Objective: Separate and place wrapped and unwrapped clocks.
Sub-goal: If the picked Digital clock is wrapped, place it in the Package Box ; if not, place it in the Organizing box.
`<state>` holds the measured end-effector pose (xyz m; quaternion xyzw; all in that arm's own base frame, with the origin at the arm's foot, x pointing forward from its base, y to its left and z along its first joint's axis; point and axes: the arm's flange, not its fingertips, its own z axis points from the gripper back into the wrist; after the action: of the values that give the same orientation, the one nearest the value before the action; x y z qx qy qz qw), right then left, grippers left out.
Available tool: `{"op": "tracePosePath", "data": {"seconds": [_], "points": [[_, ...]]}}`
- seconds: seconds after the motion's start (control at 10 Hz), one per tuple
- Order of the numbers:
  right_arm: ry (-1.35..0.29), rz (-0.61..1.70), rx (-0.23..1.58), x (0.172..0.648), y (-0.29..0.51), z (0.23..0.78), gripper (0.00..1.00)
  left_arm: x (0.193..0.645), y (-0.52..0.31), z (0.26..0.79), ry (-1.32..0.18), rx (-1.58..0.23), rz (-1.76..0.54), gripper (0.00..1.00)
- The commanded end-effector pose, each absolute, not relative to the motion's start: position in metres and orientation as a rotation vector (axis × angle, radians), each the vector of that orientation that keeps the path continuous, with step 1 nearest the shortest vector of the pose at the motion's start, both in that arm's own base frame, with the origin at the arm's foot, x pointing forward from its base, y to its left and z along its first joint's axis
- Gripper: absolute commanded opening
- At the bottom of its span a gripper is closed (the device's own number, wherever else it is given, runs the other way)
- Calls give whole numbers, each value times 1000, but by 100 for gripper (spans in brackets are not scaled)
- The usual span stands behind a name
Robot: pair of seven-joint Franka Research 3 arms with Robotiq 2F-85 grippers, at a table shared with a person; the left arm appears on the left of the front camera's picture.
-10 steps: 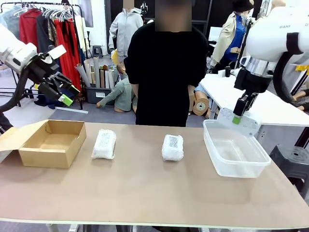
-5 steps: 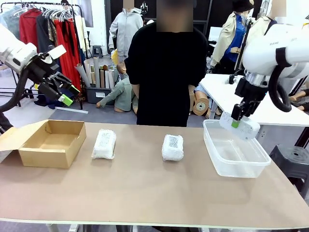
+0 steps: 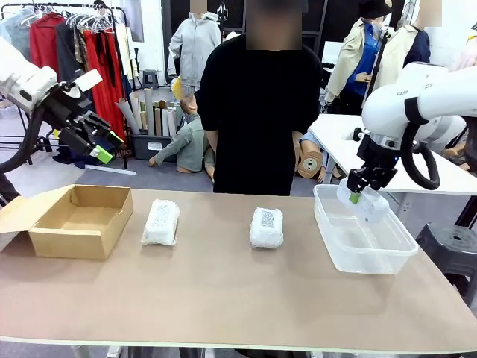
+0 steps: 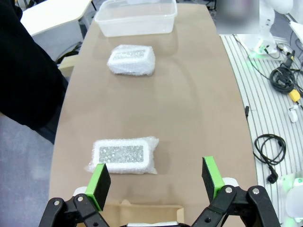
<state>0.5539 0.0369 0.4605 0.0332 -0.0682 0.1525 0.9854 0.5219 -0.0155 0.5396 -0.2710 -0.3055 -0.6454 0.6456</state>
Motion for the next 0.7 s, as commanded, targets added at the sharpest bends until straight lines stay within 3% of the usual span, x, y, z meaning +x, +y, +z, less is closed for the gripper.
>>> {"op": "tracePosePath", "data": {"seconds": [0.0,0.6], "points": [[-152,311,35,555,43,468,0,522,-15,541,-701,-615,-1467,100],[-153,284,69,563,36,452,0,522,-15,541,-701,-615,-1467,100]]}}
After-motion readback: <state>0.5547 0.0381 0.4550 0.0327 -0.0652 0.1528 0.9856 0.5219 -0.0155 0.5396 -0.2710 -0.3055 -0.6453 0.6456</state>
